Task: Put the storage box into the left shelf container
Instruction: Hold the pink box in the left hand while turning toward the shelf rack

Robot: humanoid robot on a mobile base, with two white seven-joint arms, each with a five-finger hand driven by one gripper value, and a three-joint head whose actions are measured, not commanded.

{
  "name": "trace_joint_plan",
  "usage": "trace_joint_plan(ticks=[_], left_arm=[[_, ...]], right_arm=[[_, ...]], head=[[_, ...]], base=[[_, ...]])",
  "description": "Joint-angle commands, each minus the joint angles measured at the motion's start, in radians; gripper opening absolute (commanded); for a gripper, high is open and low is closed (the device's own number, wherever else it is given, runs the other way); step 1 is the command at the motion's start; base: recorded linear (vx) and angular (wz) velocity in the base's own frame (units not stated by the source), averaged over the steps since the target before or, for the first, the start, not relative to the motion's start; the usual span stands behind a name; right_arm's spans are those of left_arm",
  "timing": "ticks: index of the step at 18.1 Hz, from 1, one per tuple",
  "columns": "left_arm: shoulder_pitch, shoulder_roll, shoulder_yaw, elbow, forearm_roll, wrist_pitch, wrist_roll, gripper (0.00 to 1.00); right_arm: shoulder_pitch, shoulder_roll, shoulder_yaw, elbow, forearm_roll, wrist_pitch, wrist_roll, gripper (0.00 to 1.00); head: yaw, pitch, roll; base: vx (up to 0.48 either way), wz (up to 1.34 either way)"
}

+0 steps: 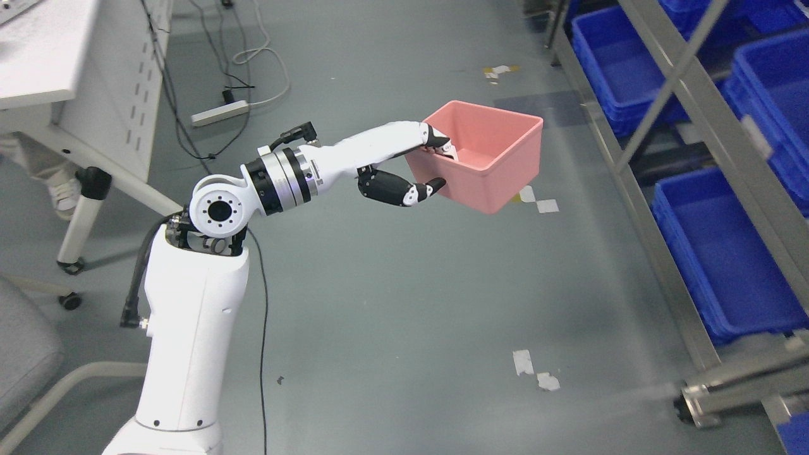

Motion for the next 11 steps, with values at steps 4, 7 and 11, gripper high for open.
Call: trace_joint_plan(ticks=[4, 7, 11], left_arm=[[0.069, -0.020, 0.029, -0.007, -0.008, -0.005, 0.003, 0.02], [0.069, -0.020, 0.034, -0.008, -0.008, -0.005, 0.001, 0.02], [0.069, -0.020, 0.034, -0.014, -0.008, -0.005, 0.001, 0.02]], right_arm=[[-0.006, -0.017, -0.003, -0.017, -0.002, -0.001, -0.001, 1.00], [-0.006, -0.017, -0.003, -0.017, -0.002, -0.001, -0.001, 1.00], [-0.006, -0.017, -0.003, -0.017, -0.002, -0.001, -0.003, 1.00]], head=[[0.0000, 0.000, 0.000], [0.0000, 0.000, 0.000], [0.0000, 0.000, 0.000]], base=[[0.412, 0.39], [0.594, 0.05], [0.647, -0.05]])
